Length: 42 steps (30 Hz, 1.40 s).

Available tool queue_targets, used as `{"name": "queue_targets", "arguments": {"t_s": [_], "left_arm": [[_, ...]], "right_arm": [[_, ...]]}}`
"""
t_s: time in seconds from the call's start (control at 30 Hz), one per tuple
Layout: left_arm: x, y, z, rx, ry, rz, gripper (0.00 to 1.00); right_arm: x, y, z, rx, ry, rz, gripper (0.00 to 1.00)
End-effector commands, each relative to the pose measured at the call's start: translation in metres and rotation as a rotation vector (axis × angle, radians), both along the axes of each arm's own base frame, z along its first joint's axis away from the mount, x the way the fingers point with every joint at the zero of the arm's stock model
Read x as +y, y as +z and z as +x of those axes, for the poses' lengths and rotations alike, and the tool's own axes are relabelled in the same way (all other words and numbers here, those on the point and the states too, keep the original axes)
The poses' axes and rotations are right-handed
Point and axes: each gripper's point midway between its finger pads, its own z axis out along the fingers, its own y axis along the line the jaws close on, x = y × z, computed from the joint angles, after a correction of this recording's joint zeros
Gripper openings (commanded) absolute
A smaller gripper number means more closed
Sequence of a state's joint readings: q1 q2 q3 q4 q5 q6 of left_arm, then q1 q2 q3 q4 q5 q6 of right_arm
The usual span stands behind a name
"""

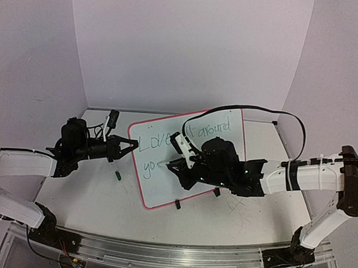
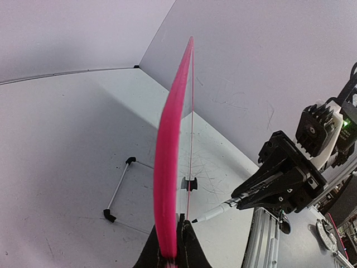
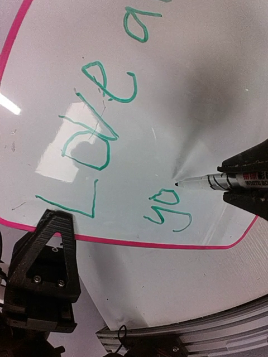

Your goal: Write a sentence on the whiteboard

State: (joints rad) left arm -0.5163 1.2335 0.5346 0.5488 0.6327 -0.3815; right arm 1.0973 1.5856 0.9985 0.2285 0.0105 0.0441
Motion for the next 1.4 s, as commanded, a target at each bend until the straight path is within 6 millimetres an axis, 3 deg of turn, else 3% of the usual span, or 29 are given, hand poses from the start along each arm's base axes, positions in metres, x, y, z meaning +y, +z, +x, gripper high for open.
{"name": "queue_targets", "arguments": {"t_s": [0.0,0.8,1.37], "left_arm": [[0.008,-0.026,0.006,0.009,0.044,0.105,0.00],[0.008,-0.024,0.006,0.007,0.043,0.103,0.00],[0.008,-0.025,0.005,0.007,0.043,0.105,0.00]], "right_arm": [[0.009,0.023,0.006,-0.040,-0.004,0.054,0.00],[0.011,0.018,0.019,-0.046,-0.063,0.044,0.00],[0.005,-0.004,0.006,0.005,-0.057,-0.008,0.00]]}}
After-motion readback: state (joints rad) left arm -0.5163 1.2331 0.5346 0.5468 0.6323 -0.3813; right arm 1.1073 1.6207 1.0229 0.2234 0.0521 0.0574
